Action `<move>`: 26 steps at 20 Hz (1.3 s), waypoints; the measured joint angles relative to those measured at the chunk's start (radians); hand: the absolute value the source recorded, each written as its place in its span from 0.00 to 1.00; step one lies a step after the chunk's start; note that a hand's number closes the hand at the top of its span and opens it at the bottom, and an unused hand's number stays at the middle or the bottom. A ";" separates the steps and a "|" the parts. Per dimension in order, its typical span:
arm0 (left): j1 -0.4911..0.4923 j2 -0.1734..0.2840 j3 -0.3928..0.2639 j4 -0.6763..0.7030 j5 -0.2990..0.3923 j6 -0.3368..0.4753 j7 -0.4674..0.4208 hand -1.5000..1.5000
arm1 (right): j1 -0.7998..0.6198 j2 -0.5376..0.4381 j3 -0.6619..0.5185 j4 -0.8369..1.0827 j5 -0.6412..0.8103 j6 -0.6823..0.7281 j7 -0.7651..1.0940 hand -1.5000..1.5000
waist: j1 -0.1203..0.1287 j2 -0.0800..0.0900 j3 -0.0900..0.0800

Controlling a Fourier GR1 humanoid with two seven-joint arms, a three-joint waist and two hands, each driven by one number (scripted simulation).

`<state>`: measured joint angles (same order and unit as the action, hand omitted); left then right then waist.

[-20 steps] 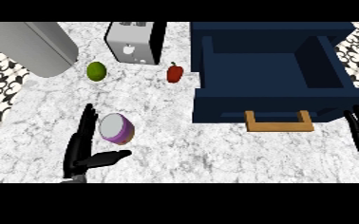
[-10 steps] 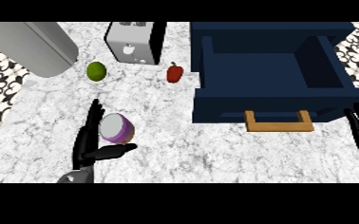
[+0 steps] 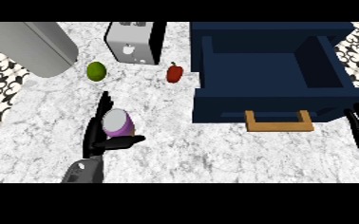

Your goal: Pick up the can, place it into the drawer and close the drawer

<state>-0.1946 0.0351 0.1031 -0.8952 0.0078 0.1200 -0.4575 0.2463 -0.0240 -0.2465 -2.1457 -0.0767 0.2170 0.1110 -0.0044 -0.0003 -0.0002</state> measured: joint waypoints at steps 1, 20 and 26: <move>-0.002 -0.002 0.001 0.024 0.000 -0.006 -0.027 0.00 | 0.003 0.000 -0.003 -0.010 -0.004 -0.001 0.010 0.00 | 0.000 0.000 0.000; -0.057 0.041 0.017 -0.059 0.115 -0.076 0.052 1.00 | 0.027 0.014 0.017 -0.041 -0.005 -0.024 0.003 0.00 | 0.001 0.000 0.000; -0.056 0.075 0.037 -0.121 0.142 -0.097 0.070 1.00 | 0.064 0.017 0.012 -0.037 -0.013 -0.017 -0.033 0.00 | 0.001 -0.001 0.000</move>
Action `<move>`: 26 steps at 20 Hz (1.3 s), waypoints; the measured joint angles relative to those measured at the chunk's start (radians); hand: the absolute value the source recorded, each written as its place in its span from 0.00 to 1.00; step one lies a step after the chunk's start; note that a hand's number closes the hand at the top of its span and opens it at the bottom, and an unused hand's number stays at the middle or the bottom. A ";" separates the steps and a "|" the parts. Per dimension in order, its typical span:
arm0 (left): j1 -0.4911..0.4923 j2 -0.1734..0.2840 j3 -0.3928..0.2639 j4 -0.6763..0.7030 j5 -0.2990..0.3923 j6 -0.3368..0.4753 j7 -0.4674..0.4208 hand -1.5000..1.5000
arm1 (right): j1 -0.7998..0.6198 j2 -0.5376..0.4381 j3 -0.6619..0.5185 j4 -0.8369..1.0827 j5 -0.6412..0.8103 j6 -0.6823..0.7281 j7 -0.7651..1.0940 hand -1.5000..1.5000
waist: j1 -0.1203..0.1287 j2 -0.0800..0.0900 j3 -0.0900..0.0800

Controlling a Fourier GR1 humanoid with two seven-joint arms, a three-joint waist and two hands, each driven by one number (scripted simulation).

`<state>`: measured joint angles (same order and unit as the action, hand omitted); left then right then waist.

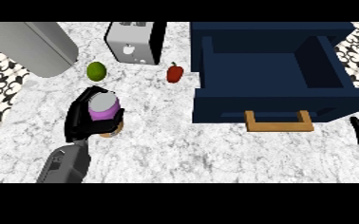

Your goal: Pick up the can, place it into the drawer and close the drawer

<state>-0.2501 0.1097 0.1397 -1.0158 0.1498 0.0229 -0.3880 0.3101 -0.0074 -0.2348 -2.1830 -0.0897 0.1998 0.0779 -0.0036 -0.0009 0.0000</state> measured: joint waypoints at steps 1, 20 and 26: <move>0.000 -0.006 -0.008 -0.037 0.003 0.007 0.024 1.00 | 0.000 0.000 -0.004 -0.003 -0.005 0.001 0.003 0.00 | 0.001 0.000 0.000; -0.233 -0.089 -0.211 -0.385 -0.124 0.176 0.468 1.00 | 0.047 -0.005 -0.054 -0.024 -0.053 0.046 -0.019 0.00 | -0.005 -0.001 0.000; -0.430 -0.104 -0.260 -0.333 -0.151 0.265 0.576 1.00 | -0.008 -0.014 -0.066 -0.004 -0.045 0.029 0.001 0.00 | -0.008 0.001 0.000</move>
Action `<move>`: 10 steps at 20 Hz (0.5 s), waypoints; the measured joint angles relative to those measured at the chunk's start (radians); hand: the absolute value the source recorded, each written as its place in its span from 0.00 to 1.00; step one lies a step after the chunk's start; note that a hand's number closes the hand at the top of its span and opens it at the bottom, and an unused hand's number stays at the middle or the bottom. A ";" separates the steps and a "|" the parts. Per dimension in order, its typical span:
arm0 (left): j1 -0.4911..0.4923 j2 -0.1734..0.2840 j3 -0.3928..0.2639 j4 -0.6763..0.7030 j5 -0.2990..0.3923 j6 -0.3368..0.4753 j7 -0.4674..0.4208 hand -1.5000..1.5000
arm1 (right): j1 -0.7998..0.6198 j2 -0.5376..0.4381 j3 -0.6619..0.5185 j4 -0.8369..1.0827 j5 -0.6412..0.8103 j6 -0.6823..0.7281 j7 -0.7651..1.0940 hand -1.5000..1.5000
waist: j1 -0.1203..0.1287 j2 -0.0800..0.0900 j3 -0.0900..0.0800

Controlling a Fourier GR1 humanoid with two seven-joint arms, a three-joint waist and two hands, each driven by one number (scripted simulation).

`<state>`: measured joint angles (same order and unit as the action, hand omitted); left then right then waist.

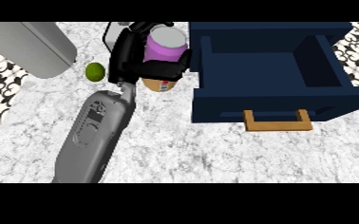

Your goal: Pick up the can, place it into the drawer and close the drawer

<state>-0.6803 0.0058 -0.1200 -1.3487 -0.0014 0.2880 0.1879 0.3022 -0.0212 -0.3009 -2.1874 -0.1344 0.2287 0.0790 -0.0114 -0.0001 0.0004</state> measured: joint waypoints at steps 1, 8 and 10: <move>-0.033 -0.001 -0.010 0.009 -0.003 0.016 0.015 1.00 | -0.003 0.001 -0.001 -0.006 -0.002 -0.003 0.009 0.00 | -0.001 0.000 0.000; -0.257 -0.005 -0.080 0.135 0.025 0.140 0.079 1.00 | -0.027 -0.003 -0.003 -0.006 0.000 -0.005 0.032 0.00 | -0.007 0.001 0.000; -0.324 -0.005 -0.089 0.188 0.040 0.165 0.093 1.00 | -0.028 -0.001 0.008 -0.019 0.006 -0.008 0.045 0.00 | -0.010 0.002 0.000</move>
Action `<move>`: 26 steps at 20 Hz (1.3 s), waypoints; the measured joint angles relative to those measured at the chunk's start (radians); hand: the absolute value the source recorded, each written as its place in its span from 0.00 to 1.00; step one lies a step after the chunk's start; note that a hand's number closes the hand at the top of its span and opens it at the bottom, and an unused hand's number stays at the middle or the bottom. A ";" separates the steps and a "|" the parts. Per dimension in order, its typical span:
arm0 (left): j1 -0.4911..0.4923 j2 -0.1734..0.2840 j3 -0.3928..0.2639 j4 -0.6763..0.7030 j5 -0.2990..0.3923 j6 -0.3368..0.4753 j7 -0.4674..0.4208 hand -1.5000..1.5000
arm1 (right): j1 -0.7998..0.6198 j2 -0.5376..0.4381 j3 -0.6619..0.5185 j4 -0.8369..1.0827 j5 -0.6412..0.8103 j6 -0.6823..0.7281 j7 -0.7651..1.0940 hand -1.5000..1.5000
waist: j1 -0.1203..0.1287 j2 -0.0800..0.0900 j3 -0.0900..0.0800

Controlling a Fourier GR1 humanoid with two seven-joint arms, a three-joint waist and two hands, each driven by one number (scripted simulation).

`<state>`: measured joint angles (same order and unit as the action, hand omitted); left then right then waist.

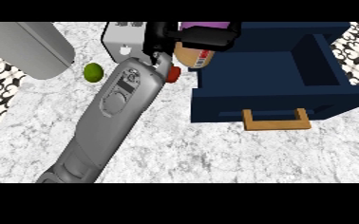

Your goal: Pick up the can, place it into the drawer and close the drawer

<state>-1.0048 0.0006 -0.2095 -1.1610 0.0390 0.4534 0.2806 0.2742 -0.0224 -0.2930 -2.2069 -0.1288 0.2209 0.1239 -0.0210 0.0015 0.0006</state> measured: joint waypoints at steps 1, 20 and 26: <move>-0.031 0.000 -0.005 0.018 0.007 0.014 0.009 1.00 | -0.011 -0.009 -0.011 0.008 -0.008 0.000 0.004 0.00 | 0.000 0.000 0.000; -0.430 -0.001 -0.075 0.530 0.233 0.101 -0.106 1.00 | -0.034 -0.003 0.006 0.046 0.014 0.011 -0.017 0.00 | -0.035 0.009 0.001; -0.466 -0.001 -0.114 0.643 0.297 0.100 -0.172 1.00 | -0.072 0.000 0.024 0.072 0.052 -0.007 -0.021 0.00 | -0.043 0.013 0.001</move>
<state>-1.4706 -0.0001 -0.3237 -0.5182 0.3359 0.5529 0.1087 0.2025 -0.0227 -0.2694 -2.1347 -0.0769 0.2144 0.1025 -0.0643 0.0149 0.0020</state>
